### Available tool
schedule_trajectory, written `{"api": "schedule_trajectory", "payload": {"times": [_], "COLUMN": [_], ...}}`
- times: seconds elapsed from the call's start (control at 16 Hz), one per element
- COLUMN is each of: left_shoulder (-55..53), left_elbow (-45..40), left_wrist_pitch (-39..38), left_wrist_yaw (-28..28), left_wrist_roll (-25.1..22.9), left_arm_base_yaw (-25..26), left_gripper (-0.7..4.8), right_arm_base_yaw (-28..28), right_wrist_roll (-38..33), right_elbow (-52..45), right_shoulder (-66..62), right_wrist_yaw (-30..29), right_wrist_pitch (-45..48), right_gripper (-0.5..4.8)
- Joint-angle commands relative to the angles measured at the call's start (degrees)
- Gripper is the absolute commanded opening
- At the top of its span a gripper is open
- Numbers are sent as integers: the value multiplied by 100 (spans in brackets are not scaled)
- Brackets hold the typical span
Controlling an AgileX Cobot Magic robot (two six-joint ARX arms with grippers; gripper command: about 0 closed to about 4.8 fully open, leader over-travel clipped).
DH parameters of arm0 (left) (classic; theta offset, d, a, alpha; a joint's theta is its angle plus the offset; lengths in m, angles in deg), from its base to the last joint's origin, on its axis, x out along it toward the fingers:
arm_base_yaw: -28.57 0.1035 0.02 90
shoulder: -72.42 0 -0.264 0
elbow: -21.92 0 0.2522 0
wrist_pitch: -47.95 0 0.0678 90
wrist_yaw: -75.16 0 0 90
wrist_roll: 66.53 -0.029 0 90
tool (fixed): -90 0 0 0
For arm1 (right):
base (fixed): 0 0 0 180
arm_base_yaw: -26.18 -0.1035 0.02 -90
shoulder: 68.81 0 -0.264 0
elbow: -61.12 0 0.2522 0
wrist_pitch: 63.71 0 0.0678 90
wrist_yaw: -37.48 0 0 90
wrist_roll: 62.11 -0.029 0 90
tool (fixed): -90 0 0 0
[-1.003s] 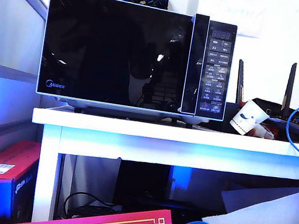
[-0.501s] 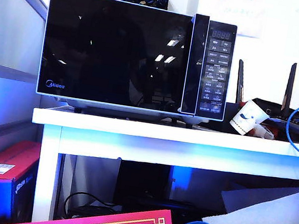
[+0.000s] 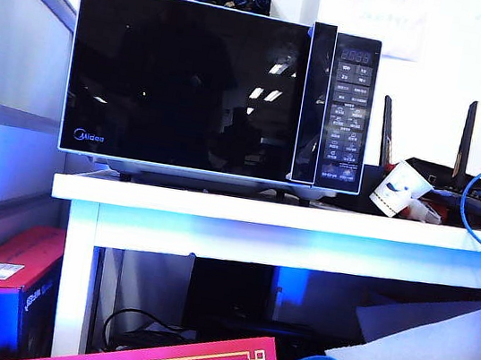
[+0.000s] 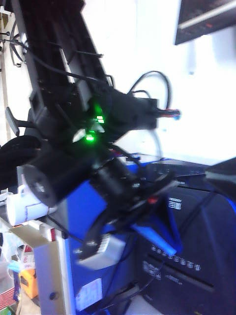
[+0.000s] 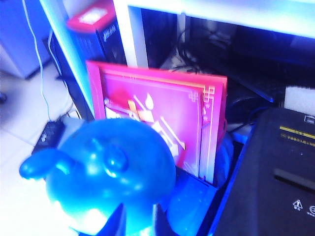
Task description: Open the microwave door, place the box of snacks from the top of the microwave inside, then close the microwave door.
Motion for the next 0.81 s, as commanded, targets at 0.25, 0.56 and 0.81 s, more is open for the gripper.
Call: {"api": "schedule_trajectory", "payload": {"times": [0.25, 0.56, 0.81], "left_shoulder": [-105, 535, 1725], "left_elbow": [-680, -1294, -1574], "left_wrist_pitch": [1156, 1768, 1563], "left_wrist_yaw": [-107, 44, -26], "left_wrist_roll": [-490, -673, -634], "left_arm_base_yaw": [525, 2468, 5007], "left_gripper": [-5, -5, -5], "right_arm_base_yaw": [-2, -2, 4], "right_wrist_roll": [-59, -59, -59], "right_elbow": [4, 4, 4], "right_shoulder": [11, 55, 68], "right_wrist_yaw": [-22, -22, -24], "right_wrist_pitch": [24, 17, 24], "right_gripper": [81, 81, 81]}}
